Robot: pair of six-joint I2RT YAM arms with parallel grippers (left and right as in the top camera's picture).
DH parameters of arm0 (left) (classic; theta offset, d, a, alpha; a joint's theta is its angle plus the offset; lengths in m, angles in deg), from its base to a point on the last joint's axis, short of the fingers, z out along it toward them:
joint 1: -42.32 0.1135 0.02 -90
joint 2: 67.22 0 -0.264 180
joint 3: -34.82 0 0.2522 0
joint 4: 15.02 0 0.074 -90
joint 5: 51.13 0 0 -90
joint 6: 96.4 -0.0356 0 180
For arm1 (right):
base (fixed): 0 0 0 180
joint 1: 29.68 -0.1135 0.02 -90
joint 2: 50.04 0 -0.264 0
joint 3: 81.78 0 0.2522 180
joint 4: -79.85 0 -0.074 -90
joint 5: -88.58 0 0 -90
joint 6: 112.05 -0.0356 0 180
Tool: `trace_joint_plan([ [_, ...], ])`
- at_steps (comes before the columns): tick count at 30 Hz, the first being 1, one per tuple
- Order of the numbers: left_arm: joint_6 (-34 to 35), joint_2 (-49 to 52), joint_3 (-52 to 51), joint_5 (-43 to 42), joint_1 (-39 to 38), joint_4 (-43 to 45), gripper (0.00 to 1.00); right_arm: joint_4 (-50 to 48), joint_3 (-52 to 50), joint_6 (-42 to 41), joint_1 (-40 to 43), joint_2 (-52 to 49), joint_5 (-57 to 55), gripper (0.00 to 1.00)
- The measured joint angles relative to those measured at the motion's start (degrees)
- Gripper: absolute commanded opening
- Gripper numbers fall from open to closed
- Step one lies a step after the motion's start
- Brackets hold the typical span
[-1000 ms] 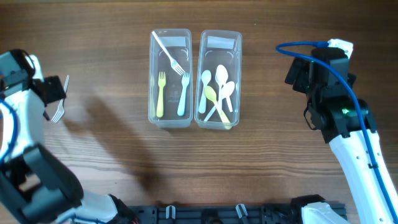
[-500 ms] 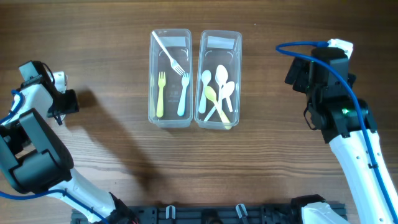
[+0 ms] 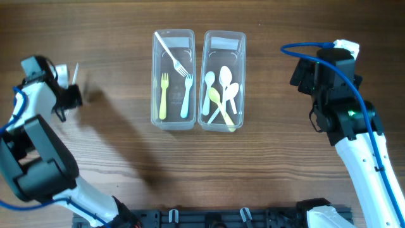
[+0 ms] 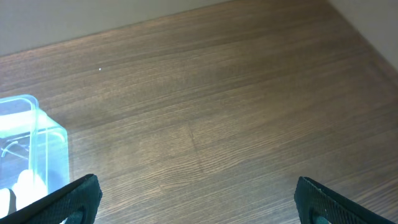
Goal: Pack container
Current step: 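Move the left gripper to the clear fork, grasp and lift, then carry the clear fork over the left container and lower it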
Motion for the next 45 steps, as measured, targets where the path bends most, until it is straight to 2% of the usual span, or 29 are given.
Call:
trace_joint_plan([
  [2, 0.6, -3.8, 1.1, -2.1, -2.9, 0.1, 0.04, 0.0, 0.0, 0.0, 0.0, 0.0, 0.0, 1.00],
  [9, 1.4, -19.9, 3.1, -8.5, -20.6, 0.9, 0.04, 0.0, 0.0, 0.0, 0.0, 0.0, 0.0, 1.00],
  [14, 4.4, -21.2, 3.0, -9.8, -33.3, 0.9, 0.04, 0.0, 0.0, 0.0, 0.0, 0.0, 0.0, 1.00],
  [18, 9.9, -19.2, 3.1, -10.0, -38.9, 4.8, 0.04, 0.0, 0.0, 0.0, 0.0, 0.0, 0.0, 1.00],
  [26, 19.7, -9.0, 3.0, -10.2, -40.6, 13.0, 0.04, 0.0, 0.0, 0.0, 0.0, 0.0, 0.0, 1.00],
  [33, 26.4, -4.2, 3.0, -10.1, -40.6, 11.1, 0.04, 0.0, 0.0, 0.0, 0.0, 0.0, 0.0, 1.00],
  [37, 31.4, -4.1, 3.0, -7.0, -40.6, 8.0, 0.04, 0.0, 0.0, 0.0, 0.0, 0.0, 0.0, 1.00],
  [45, 35.6, -3.7, 3.0, -2.8, -40.6, 6.5, 0.04, 0.0, 0.0, 0.0, 0.0, 0.0, 0.0, 1.00],
])
